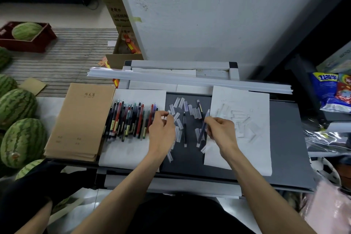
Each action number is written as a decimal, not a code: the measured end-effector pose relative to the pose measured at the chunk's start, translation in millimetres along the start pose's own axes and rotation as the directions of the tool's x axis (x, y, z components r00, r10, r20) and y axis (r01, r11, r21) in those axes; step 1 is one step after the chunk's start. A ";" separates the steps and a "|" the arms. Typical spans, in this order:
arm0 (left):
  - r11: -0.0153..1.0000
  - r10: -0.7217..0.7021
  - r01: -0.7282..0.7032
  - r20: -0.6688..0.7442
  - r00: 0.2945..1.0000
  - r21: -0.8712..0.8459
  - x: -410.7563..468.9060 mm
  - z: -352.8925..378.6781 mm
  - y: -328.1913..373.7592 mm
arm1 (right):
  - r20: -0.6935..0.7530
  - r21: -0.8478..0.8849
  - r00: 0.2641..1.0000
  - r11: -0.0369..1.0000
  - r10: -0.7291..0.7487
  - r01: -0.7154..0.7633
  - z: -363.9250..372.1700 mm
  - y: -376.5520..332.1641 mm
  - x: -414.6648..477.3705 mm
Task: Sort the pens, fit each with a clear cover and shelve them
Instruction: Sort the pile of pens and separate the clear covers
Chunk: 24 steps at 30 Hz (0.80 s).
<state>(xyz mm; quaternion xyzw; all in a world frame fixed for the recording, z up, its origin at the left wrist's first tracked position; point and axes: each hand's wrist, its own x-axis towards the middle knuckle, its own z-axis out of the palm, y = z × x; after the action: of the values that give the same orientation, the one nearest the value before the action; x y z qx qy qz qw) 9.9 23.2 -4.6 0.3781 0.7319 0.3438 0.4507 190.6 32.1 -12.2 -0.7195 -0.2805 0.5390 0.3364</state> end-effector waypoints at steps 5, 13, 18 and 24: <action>0.937 0.031 -0.065 0.105 0.994 0.343 13.3 14.6 -3.1 | 0.081 0.260 0.993 0.960 0.084 -0.102 -20.3 3.1 0.1; 0.714 0.111 -0.204 0.179 0.978 0.670 32.9 40.4 -4.1 | 0.149 0.402 0.971 0.886 0.187 -0.232 -33.3 12.1 4.8; 0.745 0.102 -0.188 0.170 0.980 0.640 33.2 43.4 -4.6 | 0.122 -0.145 0.983 0.977 -0.137 0.155 -37.2 9.1 17.2; 0.929 0.037 -0.089 0.149 0.988 0.360 25.7 36.7 -7.2 | 0.467 -0.754 0.807 0.315 -0.362 0.577 -45.7 -12.6 43.3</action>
<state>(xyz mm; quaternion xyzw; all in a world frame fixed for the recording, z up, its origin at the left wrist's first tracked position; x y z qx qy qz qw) 34.0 47.9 -34.0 0.5018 0.7373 0.1884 0.4112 245.5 64.7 -18.9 -0.6100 -0.7447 0.2687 0.0333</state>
